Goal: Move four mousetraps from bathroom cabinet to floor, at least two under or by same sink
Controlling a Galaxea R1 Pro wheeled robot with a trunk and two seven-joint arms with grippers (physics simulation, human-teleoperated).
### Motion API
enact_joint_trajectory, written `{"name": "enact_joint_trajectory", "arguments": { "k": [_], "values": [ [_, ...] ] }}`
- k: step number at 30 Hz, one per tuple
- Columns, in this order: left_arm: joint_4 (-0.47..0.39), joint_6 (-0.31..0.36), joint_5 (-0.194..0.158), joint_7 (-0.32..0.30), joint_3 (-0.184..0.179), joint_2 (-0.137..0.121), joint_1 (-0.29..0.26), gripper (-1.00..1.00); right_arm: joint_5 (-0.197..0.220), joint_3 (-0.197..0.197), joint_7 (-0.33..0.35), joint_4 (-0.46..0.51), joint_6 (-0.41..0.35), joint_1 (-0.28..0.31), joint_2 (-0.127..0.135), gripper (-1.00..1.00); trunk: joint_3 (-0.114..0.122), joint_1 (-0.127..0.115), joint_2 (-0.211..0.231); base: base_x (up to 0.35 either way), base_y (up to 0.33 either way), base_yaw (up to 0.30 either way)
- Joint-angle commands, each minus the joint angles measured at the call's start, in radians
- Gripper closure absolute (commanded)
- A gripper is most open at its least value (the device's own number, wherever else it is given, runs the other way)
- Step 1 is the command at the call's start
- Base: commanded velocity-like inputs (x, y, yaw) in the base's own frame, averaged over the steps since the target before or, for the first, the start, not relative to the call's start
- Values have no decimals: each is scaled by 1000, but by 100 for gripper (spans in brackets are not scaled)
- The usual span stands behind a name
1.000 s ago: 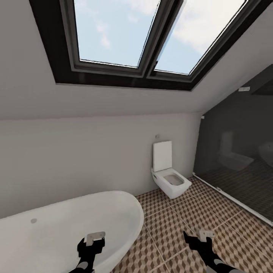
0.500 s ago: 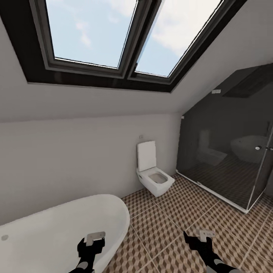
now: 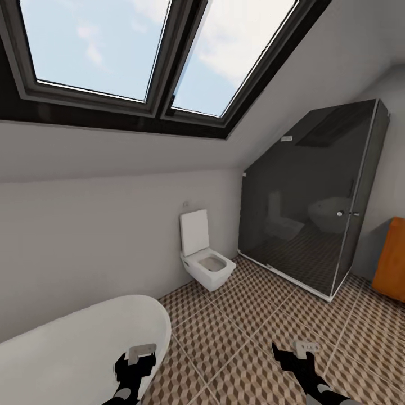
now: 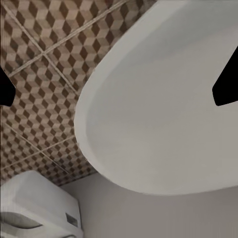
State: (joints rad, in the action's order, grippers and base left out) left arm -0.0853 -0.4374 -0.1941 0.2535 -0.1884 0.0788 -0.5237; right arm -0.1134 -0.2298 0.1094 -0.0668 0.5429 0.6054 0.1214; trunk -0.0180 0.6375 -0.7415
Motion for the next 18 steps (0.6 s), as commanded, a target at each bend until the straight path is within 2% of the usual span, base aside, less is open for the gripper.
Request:
{"name": "enact_joint_trajectory", "arguments": {
  "k": [1, 18],
  "values": [
    [0, -3, -8, 4, -9, 0, -1, -100, -10, -9, 1, -4, 6, 2, 0, -100, -1, 0, -2, 0, 0, -292],
    [1, -3, -8, 4, -9, 1, -1, -100, -9, -9, 2, -4, 6, 2, 1, -100, 7, 0, -2, 0, 0, -292]
  ]
}}
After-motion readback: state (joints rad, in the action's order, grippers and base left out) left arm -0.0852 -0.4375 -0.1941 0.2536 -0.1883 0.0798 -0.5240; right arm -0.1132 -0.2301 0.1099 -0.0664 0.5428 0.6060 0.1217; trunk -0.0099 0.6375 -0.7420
